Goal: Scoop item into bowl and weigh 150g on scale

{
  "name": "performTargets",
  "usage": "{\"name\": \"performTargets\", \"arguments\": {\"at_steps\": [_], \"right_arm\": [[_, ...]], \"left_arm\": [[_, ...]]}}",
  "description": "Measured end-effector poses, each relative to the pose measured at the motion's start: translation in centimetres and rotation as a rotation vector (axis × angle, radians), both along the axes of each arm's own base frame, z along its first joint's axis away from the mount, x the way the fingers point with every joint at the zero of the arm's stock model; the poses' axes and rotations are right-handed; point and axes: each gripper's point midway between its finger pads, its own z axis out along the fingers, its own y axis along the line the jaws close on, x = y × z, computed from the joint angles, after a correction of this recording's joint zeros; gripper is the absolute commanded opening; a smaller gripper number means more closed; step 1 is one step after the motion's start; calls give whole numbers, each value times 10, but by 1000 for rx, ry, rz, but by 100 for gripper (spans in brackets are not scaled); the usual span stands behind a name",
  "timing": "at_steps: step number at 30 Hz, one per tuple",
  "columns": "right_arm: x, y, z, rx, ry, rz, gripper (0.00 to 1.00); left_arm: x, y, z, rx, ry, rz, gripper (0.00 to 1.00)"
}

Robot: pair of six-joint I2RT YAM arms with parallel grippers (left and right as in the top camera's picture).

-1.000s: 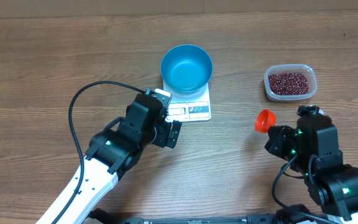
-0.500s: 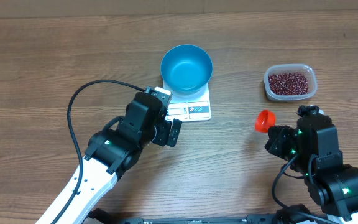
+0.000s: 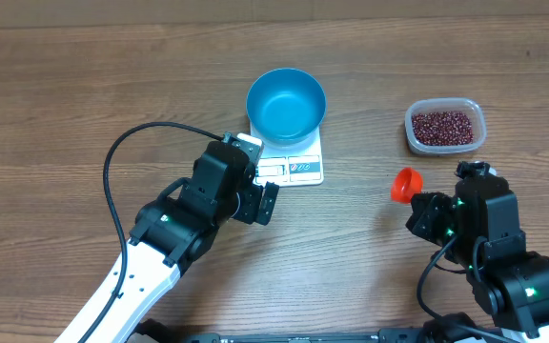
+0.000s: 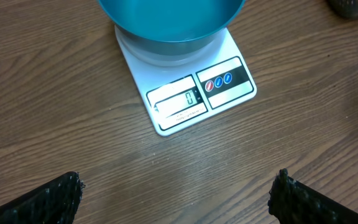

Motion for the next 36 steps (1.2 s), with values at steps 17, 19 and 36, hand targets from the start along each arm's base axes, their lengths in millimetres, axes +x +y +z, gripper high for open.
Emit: {"name": "performTargets", "arguments": {"at_steps": [17, 19, 36], "right_arm": [[0, 0, 0, 0, 0, 1, 4], [0, 0, 0, 0, 0, 0, 4], [0, 0, 0, -1, 1, 1, 4]], "left_arm": [[-1, 0, -1, 1, 4, -1, 100], [-1, 0, -1, 1, 4, -2, 100], [-20, -26, 15, 70, -119, -16, 99]]}}
